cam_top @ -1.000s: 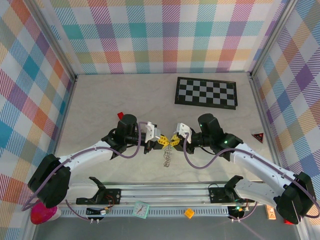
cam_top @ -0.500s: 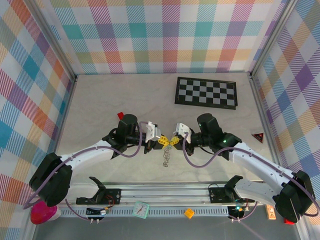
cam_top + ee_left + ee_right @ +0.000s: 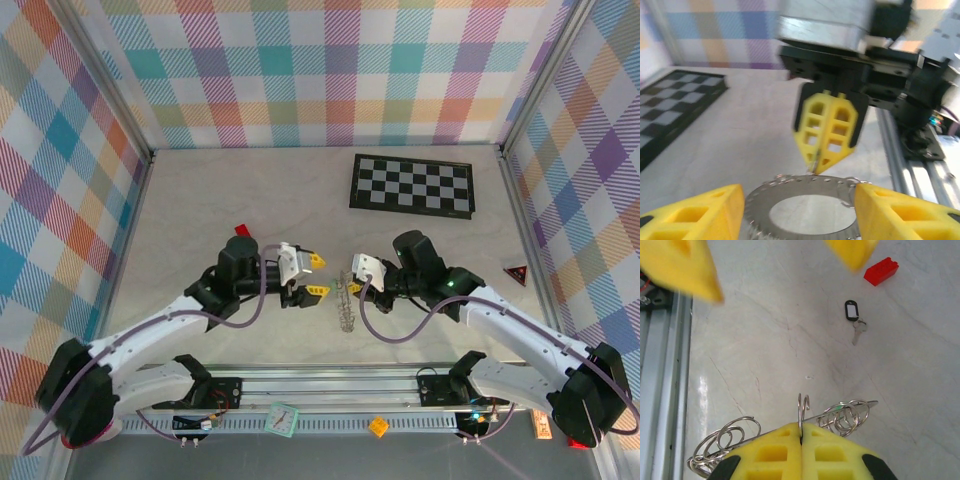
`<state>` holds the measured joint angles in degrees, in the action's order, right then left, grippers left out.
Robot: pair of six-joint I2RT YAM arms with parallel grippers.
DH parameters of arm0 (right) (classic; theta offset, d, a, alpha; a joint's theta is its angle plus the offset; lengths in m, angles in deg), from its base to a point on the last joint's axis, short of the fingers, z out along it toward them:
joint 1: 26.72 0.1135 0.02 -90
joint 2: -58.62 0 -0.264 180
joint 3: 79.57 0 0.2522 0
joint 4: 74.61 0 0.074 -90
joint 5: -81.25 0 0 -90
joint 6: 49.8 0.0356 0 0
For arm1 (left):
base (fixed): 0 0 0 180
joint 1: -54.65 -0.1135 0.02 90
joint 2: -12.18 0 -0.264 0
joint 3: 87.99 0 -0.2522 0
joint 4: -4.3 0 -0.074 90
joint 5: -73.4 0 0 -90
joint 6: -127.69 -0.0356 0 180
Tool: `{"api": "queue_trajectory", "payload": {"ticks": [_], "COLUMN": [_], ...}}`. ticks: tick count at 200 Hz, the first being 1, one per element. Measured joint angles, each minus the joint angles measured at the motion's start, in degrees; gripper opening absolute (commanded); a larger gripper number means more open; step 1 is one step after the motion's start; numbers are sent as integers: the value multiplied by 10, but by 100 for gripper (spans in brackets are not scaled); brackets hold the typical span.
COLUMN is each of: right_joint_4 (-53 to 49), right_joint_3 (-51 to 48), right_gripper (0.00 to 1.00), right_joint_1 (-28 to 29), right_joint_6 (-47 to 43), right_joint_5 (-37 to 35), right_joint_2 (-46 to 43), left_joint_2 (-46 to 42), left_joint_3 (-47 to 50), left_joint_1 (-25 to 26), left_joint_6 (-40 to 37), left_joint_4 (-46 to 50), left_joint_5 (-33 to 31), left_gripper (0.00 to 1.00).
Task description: Put the keys on the keyring
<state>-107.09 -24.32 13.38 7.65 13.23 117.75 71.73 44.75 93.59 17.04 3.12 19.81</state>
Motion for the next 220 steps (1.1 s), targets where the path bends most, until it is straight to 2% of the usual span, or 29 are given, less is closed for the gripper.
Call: {"api": "queue_trajectory", "payload": {"ticks": [37,77,101,131,146,166,196,220], "right_joint_4": [-18,-29,-29,-28,-28,-28,-28,-28], "right_joint_3": [0,0,0,1,1,1,1,1], "right_gripper": [0,0,0,0,0,0,0,0], "right_joint_1": [0,0,0,0,0,0,0,0], "right_joint_6": [-30,-40,-40,-40,-40,-40,-40,-40], "right_joint_5": [-5,-2,3,11,13,15,16,18], "right_joint_2": [0,9,14,20,20,20,21,22], "left_joint_2": [-59,-11,38,92,123,175,254,278], "left_joint_3": [-4,-97,-154,-176,-182,-202,-248,-271], "left_joint_1": [0,0,0,-3,-12,-29,-47,-50], "left_joint_6": [133,335,457,557,567,537,428,342], "left_joint_4": [67,289,396,467,482,494,510,515], "left_joint_5": [-201,-402,-459,-482,-480,-471,-453,-437], "left_gripper": [61,59,57,56,55,54,54,53]}}
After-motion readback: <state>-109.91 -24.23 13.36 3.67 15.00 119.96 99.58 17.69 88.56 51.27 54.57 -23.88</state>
